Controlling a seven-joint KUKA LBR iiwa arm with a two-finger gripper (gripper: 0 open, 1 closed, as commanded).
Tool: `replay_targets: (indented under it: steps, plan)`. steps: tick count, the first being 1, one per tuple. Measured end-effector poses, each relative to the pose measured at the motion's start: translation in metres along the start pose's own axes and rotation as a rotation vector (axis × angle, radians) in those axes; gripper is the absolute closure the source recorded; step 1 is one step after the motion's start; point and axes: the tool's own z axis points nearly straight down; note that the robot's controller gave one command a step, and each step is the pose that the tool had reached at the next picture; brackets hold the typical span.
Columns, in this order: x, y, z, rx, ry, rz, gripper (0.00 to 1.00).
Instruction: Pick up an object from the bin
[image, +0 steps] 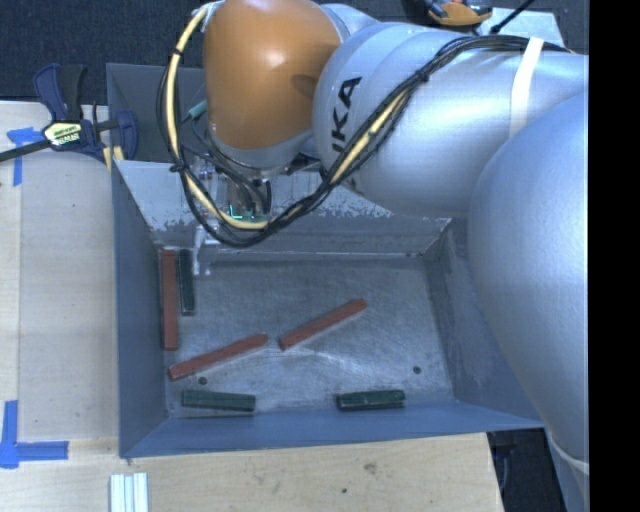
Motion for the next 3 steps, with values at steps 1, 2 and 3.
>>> replay_targets:
  steps: [1, 2, 3]
  plan:
    - [-0.002, -0.001, -0.006, -0.002, -0.009, 0.003, 0.0]
    - [0.013, -0.031, 0.069, -0.003, -0.012, -0.071, 0.0]
    - [0.026, -0.048, 0.106, 0.0, -0.006, -0.264, 0.0]
